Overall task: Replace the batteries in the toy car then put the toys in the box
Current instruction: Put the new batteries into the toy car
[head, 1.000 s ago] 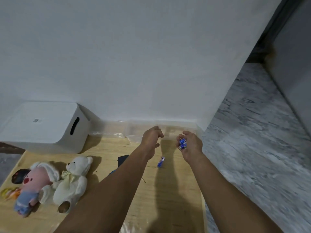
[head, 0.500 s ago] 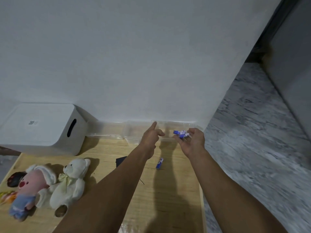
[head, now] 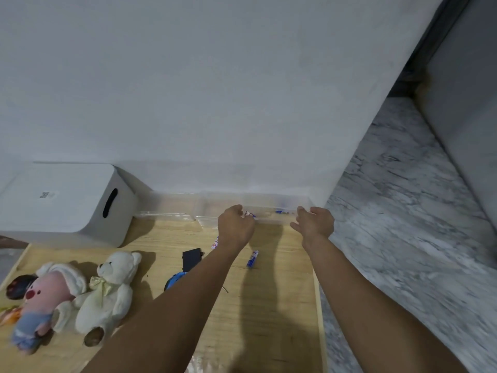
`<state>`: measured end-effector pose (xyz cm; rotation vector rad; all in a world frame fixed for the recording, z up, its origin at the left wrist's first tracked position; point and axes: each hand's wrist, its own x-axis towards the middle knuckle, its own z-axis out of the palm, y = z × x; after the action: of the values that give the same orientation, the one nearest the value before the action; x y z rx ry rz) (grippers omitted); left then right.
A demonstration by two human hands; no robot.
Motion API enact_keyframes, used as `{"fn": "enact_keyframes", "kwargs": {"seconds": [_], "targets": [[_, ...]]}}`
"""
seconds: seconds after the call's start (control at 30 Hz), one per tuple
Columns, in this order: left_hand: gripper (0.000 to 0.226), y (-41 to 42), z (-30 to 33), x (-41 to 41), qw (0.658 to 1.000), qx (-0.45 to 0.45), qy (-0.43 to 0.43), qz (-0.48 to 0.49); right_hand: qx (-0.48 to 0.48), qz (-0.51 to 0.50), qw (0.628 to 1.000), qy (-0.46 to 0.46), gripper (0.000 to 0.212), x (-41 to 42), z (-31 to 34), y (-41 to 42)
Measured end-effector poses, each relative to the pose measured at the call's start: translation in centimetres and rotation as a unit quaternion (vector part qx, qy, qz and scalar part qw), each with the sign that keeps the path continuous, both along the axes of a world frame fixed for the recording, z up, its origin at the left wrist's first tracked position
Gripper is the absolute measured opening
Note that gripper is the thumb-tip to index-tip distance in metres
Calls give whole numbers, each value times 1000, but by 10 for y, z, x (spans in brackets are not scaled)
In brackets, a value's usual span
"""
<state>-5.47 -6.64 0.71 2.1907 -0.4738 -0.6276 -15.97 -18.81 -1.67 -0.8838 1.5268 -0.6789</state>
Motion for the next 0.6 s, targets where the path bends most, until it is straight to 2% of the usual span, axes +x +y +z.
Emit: {"fn": "enact_keyframes", "kwargs": {"seconds": [0.1, 0.17, 0.3, 0.47, 0.6], "targets": [[47, 5, -8, 1, 980, 63, -154, -112, -54, 40, 995, 76, 25, -4, -3, -1], [50, 6, -12, 4, 949, 117, -219, -195, -105, 100, 980, 135, 26, -6, -9, -2], [55, 5, -17, 10, 866, 250, -285, -327, -193, 224, 921, 254, 26, -12, -18, 1], [54, 2, -25, 18, 805, 295, -365, -363, -285, 303, 847, 333, 19, -18, -25, 1], [50, -3, -28, 21, 795, 296, -377, -373, -349, 366, 775, 380, 19, -21, -32, -1]]}}
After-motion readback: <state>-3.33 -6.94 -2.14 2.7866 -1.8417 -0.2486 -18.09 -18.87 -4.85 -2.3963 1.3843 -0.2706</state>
